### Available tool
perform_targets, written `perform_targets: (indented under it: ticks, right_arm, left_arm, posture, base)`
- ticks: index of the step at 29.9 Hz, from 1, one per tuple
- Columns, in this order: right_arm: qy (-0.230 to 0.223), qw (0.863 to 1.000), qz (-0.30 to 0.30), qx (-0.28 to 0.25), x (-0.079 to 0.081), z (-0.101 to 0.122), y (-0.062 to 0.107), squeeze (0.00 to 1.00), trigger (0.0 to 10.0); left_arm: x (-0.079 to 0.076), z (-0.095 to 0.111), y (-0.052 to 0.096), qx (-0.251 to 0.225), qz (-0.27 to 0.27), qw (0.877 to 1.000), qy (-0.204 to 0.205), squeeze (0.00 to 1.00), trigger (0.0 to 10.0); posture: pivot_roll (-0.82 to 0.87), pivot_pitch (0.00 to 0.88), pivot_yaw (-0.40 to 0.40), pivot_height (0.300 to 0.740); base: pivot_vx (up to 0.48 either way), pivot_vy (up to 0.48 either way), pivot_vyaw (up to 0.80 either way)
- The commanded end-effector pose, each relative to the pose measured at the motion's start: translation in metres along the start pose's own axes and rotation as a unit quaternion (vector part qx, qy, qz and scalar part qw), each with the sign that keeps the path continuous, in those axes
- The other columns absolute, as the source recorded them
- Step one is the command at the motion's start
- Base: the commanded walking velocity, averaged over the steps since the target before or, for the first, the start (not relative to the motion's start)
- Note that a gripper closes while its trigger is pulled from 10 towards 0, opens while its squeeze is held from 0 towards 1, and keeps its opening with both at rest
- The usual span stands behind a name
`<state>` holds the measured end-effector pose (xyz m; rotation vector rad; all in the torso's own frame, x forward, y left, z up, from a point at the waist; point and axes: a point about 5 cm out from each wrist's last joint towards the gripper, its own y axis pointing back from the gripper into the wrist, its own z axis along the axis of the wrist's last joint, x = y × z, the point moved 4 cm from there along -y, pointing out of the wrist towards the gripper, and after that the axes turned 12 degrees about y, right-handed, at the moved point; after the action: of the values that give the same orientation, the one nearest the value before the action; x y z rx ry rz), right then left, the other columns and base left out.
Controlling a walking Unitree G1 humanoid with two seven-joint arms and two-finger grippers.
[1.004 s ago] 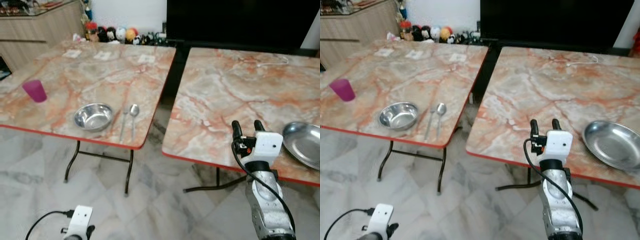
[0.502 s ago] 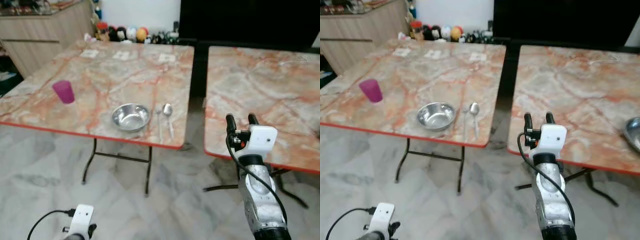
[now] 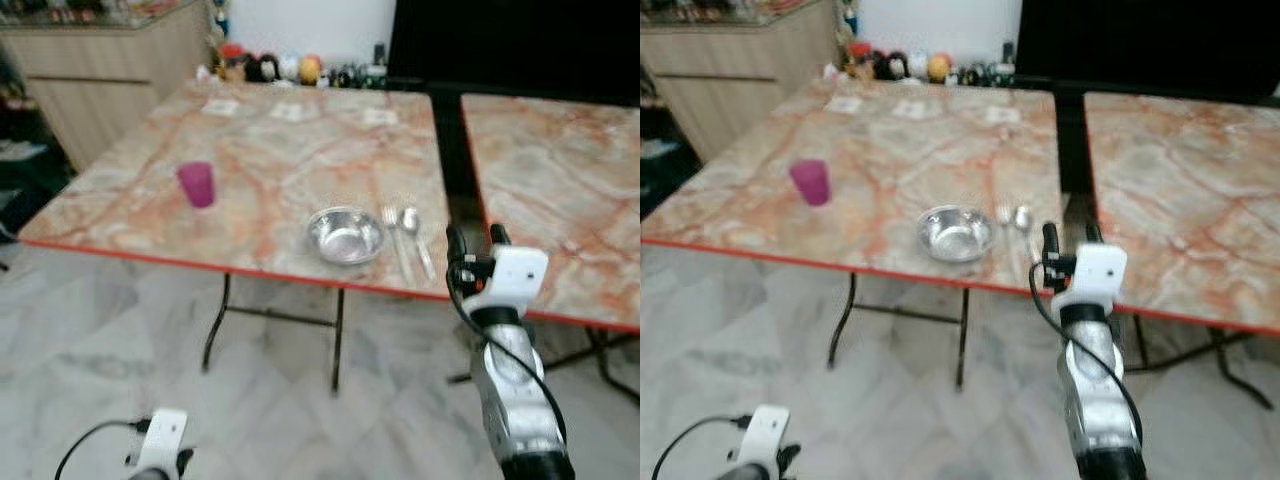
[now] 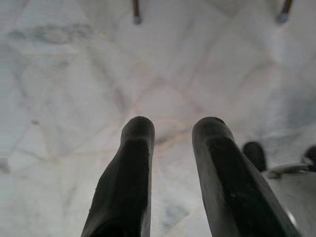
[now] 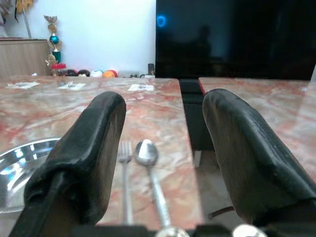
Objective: Setting the table
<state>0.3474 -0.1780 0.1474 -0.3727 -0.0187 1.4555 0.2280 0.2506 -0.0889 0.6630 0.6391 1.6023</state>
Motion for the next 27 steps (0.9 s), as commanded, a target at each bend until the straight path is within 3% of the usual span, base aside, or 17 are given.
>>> perform_targets:
  ticks: [1, 5, 20, 27]
  right_arm:
    - [0.001, 1.0, -0.009, 0.011, -0.0057, -0.0053, 0.0021, 0.0, 10.0]
    - [-0.004, 1.0, -0.009, 0.01, -0.0032, -0.0034, -0.0013, 0.0, 10.0]
    - [-0.008, 1.0, -0.013, 0.003, -0.0033, 0.0013, -0.0066, 0.0, 10.0]
    - [-0.01, 1.0, -0.014, 0.001, -0.004, 0.0021, -0.0076, 0.0, 10.0]
  left_arm:
    - [-0.0021, -0.0015, -0.0002, 0.004, -0.001, 1.0, 0.007, 0.0, 10.0]
    - [-0.0021, -0.0003, -0.0003, 0.001, -0.002, 1.0, 0.005, 0.0, 10.0]
    - [-0.0079, 0.0042, -0.001, -0.008, -0.021, 1.0, -0.013, 0.0, 10.0]
    - [-0.0108, 0.0041, -0.0013, -0.009, -0.024, 1.0, -0.013, 0.0, 10.0]
  posture:
    - [0.04, 0.0, 0.013, 0.74]
    - [0.04, 0.0, 0.015, 0.74]
    - [0.04, 0.0, 0.018, 0.74]
    - [0.04, 0.0, 0.017, 0.74]
  base:
    - [0.0, 0.48, 0.0]
    - [0.0, 0.427, 0.0]
    - [0.0, 0.0, 0.0]
    - [0.0, -0.393, 0.0]
